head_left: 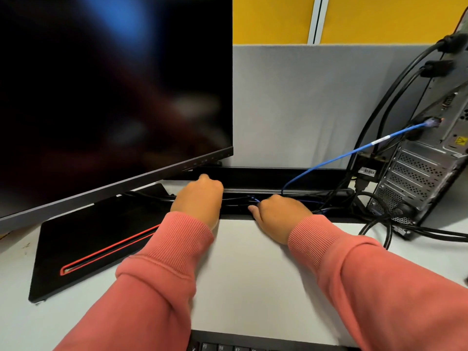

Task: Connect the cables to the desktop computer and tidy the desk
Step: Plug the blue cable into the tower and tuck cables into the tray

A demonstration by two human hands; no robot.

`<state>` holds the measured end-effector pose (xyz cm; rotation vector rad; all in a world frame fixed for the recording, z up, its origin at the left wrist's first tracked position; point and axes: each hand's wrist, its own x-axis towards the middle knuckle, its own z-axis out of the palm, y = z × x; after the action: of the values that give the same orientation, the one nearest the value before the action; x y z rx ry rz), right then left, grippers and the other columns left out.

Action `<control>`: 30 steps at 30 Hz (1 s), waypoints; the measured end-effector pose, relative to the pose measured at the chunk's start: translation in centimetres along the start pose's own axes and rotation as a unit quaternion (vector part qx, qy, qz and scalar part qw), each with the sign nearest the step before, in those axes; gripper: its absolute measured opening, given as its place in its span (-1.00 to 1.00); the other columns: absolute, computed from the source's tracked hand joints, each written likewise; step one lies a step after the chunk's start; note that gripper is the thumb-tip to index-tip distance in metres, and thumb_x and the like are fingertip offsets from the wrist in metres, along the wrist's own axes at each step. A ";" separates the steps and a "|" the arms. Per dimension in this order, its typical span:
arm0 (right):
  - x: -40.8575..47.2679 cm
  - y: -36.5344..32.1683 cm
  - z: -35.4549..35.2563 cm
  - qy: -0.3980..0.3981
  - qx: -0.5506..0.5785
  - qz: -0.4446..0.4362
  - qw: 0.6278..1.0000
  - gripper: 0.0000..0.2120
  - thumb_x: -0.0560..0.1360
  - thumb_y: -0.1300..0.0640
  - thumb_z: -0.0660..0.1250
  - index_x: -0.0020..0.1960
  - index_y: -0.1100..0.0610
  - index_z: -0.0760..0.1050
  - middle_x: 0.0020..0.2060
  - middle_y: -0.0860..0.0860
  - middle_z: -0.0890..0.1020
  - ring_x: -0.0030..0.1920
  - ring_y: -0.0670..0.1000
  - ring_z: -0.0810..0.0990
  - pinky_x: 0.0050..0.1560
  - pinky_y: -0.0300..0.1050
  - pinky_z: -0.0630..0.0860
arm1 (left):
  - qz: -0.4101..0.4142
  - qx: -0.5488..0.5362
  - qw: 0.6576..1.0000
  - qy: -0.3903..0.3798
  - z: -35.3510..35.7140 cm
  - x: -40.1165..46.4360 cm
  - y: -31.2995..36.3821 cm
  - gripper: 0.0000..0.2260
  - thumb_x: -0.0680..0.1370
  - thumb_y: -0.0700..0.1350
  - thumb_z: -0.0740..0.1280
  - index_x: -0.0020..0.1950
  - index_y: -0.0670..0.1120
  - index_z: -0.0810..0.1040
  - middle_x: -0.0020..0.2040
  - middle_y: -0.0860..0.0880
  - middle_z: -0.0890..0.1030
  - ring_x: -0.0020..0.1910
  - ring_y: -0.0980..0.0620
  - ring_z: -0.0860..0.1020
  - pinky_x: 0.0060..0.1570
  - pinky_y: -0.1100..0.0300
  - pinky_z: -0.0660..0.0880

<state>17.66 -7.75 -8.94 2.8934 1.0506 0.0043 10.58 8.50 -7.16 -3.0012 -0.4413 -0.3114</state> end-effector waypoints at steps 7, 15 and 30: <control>-0.6 -0.1 -0.4 0.150 0.149 0.017 0.977 -0.72 0.53 0.23 0.30 0.20 0.04 0.40 0.06 0.02 0.46 -0.02 0.17 0.56 -0.16 0.01 0.46 | 0.092 -0.120 0.989 -0.002 2.1 1.1 2.5 -0.85 0.64 -0.10 0.34 0.08 -0.11 0.68 0.02 -0.08 0.47 -0.03 -0.17 0.56 0.00 -0.08 0.56; 0.0 -0.4 0.1 -0.054 0.168 0.035 0.984 -0.56 0.64 -0.04 0.03 0.52 -0.24 0.23 0.31 -0.03 0.40 0.34 0.17 0.43 0.32 0.22 0.30 | 0.042 -0.397 0.917 -0.018 3.5 1.5 1.4 -0.79 0.51 -0.28 0.39 0.06 -0.02 0.53 -0.10 -0.05 0.61 -0.22 0.05 0.56 -0.05 0.04 0.59; 0.6 -0.3 -0.4 -0.113 0.153 0.053 0.980 -0.56 0.69 -0.14 -0.08 0.31 -0.04 0.50 0.33 0.03 0.51 0.38 0.16 0.41 0.35 0.36 0.18 | -0.029 0.034 0.998 -0.035 -0.1 -0.3 0.0 -0.77 0.62 0.06 0.30 0.21 0.02 0.59 0.19 -0.07 0.50 0.22 -0.15 0.46 0.02 -0.02 0.44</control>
<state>17.94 -7.10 -8.60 3.1162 0.9274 -0.5118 10.28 8.45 -7.10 -2.9443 -0.5357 -0.1906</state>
